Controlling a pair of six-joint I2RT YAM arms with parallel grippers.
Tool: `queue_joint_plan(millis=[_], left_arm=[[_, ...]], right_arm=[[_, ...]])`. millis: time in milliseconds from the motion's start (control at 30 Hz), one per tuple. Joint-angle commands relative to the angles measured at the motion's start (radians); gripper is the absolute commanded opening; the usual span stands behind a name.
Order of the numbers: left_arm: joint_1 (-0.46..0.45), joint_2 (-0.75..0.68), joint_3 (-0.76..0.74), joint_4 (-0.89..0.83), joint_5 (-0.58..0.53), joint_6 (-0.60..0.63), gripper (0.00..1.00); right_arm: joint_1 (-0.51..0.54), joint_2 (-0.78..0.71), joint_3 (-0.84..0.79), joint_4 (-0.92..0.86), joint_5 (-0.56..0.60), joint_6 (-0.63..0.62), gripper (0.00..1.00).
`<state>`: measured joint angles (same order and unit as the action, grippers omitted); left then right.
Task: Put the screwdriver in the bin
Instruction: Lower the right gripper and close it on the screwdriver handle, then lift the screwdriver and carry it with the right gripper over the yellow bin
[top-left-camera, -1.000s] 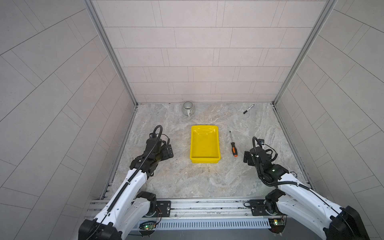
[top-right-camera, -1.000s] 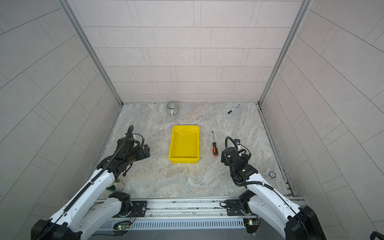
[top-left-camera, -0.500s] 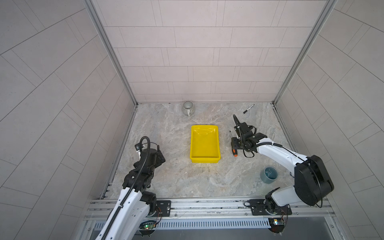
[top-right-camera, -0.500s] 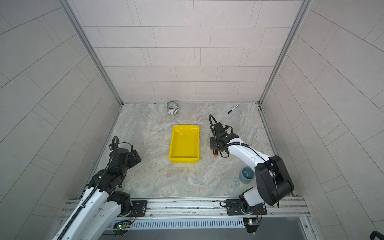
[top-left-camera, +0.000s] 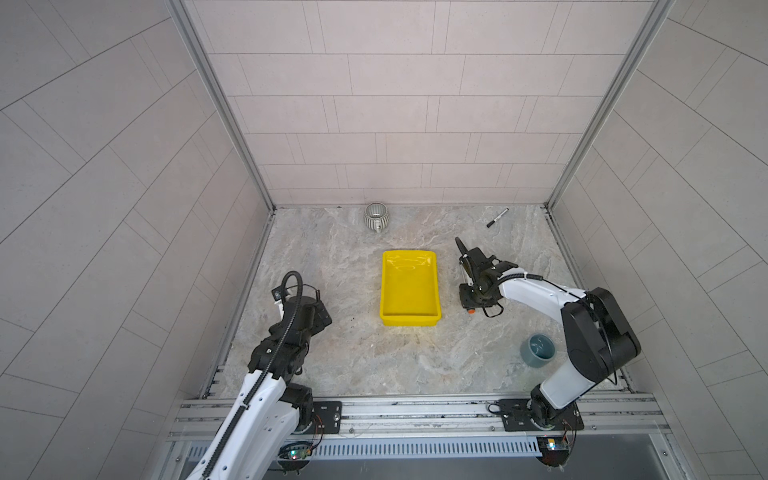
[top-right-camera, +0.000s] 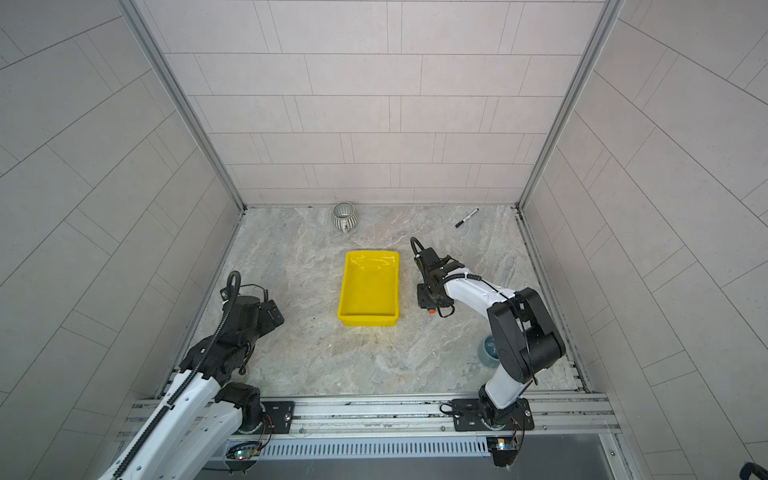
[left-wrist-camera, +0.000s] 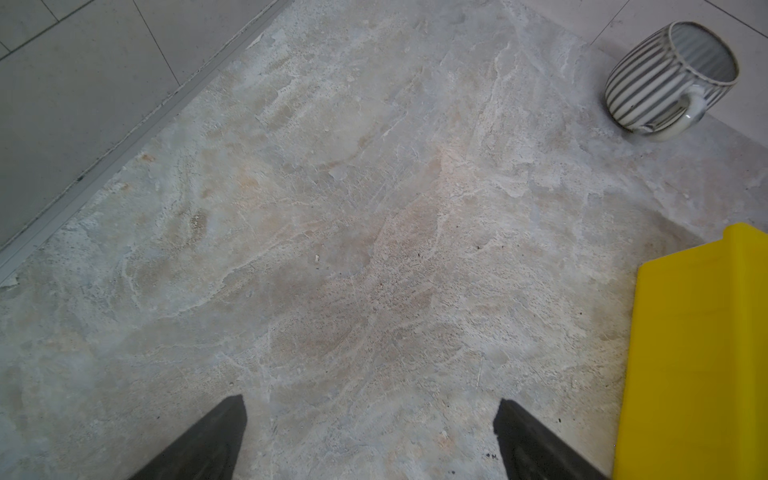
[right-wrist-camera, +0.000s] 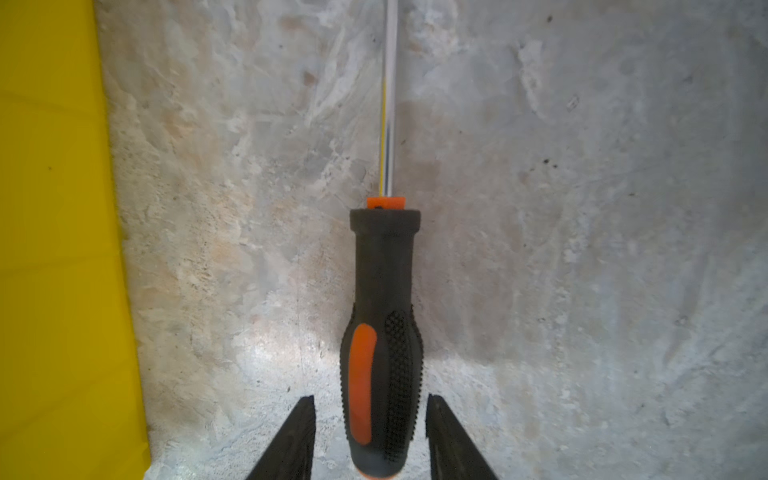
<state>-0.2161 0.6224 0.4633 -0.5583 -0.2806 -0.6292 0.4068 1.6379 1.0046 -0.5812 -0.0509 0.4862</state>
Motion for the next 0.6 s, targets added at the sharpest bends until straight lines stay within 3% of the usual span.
queue_joint_plan(millis=[0,500,567], left_arm=[[0.003,-0.009,-0.017,0.018,0.003,-0.004,1.0],[0.003,-0.023,-0.028,0.034,0.032,0.002,1.0],[0.003,-0.021,-0.027,0.036,0.03,0.002,1.0]], right_arm=[[0.003,0.025,0.023,-0.032,0.012,-0.015,0.45],[0.003,0.077,0.034,-0.016,0.041,-0.018,0.43],[0.003,0.081,0.034,-0.017,0.046,-0.017,0.37]])
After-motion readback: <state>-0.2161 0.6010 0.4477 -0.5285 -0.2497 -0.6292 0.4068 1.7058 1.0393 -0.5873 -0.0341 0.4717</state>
